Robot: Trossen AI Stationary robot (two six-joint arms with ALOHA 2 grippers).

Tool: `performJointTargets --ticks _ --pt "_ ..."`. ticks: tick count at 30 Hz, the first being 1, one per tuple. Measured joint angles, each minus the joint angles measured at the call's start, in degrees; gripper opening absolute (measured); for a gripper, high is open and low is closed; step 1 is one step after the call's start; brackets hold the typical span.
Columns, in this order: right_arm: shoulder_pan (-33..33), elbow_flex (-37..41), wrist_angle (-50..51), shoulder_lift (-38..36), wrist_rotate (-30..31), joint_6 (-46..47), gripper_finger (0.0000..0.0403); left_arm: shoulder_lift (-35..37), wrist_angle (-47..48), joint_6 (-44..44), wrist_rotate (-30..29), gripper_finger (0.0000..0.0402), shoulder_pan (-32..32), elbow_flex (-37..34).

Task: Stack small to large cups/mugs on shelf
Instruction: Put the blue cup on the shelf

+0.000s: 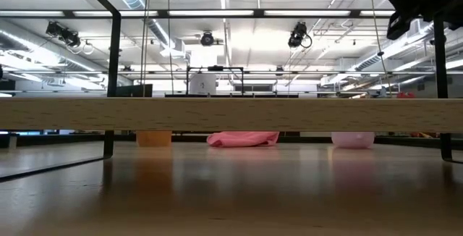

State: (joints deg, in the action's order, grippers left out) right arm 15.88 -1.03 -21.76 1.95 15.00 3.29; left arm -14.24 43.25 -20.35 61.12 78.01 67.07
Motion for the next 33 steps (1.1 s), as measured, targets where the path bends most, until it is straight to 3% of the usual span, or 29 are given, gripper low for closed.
performJointTargets --ticks 2,4,16,25,29,33 --pt "0.0 -0.6 -0.1 0.0 0.0 0.0 0.0058 0.0 -0.2 0.0 5.0 0.0016 3.6 0.0" --pt "0.0 -1.3 0.0 0.1 0.0 0.0 0.0058 0.1 -1.2 -0.5 5.8 0.0018 3.6 -0.1" --pt "0.0 -4.0 2.1 1.9 0.0 -0.6 0.0058 5.2 -2.5 -10.9 6.2 0.0012 6.4 0.1" --pt "0.0 -4.0 2.0 5.4 0.0 1.2 0.0058 4.3 -20.6 -20.6 9.0 0.0009 7.5 5.0" --pt "0.0 -4.0 2.0 7.1 -1.0 3.6 0.0058 3.0 -20.7 -18.1 7.3 0.0006 7.8 6.1" --pt "0.0 -4.0 2.0 8.6 -2.9 3.8 0.0058 3.0 -16.9 -11.4 1.4 0.0020 8.5 5.3"
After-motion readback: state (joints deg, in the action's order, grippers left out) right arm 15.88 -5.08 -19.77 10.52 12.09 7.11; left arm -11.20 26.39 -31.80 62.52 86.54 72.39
